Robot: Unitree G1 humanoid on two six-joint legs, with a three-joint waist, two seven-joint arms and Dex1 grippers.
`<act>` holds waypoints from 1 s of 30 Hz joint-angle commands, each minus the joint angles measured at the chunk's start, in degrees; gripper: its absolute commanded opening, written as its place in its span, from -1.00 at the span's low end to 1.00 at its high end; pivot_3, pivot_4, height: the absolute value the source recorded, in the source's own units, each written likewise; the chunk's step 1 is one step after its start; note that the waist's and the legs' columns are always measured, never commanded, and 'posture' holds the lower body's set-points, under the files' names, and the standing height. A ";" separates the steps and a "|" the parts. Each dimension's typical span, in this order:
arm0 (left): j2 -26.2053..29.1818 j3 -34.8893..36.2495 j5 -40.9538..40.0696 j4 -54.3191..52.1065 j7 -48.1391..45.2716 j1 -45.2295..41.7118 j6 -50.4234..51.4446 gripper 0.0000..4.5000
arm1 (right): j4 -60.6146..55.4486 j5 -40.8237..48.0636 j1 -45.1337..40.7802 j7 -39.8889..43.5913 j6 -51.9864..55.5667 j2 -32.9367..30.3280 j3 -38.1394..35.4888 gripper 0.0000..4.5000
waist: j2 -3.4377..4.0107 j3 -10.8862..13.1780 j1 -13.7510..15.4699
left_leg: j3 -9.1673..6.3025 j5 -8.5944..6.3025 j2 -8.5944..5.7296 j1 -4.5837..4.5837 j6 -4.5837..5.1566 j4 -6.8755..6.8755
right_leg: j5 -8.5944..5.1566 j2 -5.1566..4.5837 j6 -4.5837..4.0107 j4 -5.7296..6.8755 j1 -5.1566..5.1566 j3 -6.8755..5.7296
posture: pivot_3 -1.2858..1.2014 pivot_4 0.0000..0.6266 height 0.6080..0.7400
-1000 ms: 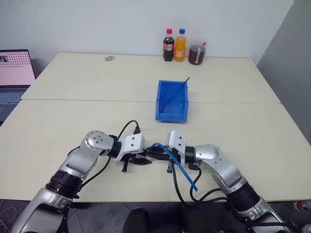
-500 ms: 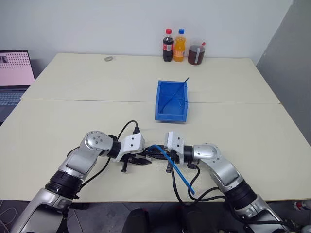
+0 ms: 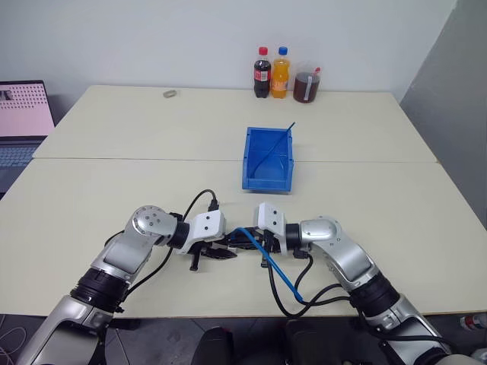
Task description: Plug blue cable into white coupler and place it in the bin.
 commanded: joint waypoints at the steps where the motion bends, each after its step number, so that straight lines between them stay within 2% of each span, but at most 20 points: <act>1: -0.06 -1.35 1.31 -0.24 -0.54 1.43 0.60 -0.64 | 1.91 -2.69 0.79 2.36 3.90 -0.67 5.80 -0.95 | 0.05 -0.09 -0.02 | 0.01 0.00 0.00 0.01 0.00 0.00 | 0.00 0.01 0.00 0.00 0.00 0.00 | 0.03 -0.52 1.00; 8: -0.20 -1.13 1.25 -0.91 0.10 2.07 1.08 -0.64 | 1.40 -3.61 2.17 2.40 6.70 -0.81 7.81 -0.95 | 0.38 -0.73 -0.14 | 0.02 -0.01 -0.02 0.06 0.01 -0.01 | -0.08 0.05 0.06 0.00 0.04 0.02 | 0.03 -0.52 1.00; 19: -1.12 -0.91 1.71 -0.88 1.04 2.33 1.07 -0.64 | 3.33 2.00 4.95 0.10 13.00 5.15 2.28 -0.95 | 0.38 -1.36 -0.42 | 0.02 -0.02 0.00 0.27 0.02 -0.06 | -0.27 0.25 0.01 0.02 0.18 0.05 | 0.03 -0.52 1.00; 23: -1.23 -0.85 1.80 -0.79 1.23 2.42 1.00 -0.64 | 2.87 2.29 5.78 -0.07 12.67 5.07 2.21 -0.95 | 0.45 -1.43 -0.42 | 0.01 -0.02 0.00 0.27 0.02 -0.06 | -0.29 0.26 0.01 0.02 0.19 0.07 | 0.03 -0.52 1.00; 30: -1.58 -0.48 1.87 -0.98 1.70 2.98 0.85 -0.64 | 4.86 -0.54 8.19 0.16 4.73 4.72 3.93 -0.95 | 0.47 -1.55 -0.39 | 0.01 -0.03 -0.01 0.27 0.03 -0.07 | -0.31 0.26 0.02 0.00 0.20 0.07 | 0.03 -0.52 1.00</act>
